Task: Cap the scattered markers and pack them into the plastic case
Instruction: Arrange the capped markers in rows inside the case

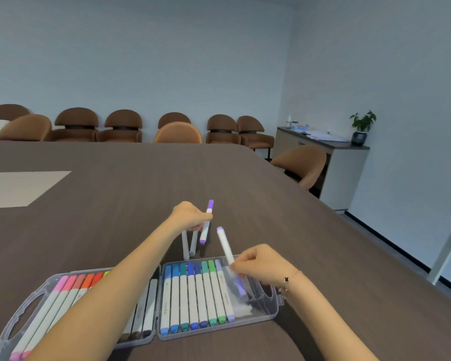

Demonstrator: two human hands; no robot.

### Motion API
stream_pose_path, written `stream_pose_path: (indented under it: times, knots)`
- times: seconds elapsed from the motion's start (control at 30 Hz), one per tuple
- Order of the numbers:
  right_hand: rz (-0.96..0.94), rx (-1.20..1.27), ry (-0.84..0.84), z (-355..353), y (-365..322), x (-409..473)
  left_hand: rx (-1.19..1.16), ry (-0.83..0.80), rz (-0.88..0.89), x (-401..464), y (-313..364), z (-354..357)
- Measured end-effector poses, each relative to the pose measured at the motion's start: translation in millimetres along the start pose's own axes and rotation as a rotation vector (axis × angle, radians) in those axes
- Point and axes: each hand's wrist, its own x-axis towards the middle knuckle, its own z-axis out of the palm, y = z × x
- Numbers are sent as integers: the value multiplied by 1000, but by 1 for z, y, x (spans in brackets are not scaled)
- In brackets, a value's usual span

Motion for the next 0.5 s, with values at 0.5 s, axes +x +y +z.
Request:
stream_pose_path:
  times: [0.5]
  knots:
    - [-699, -893, 127, 2, 40, 25, -183, 33, -17, -40, -59, -50]
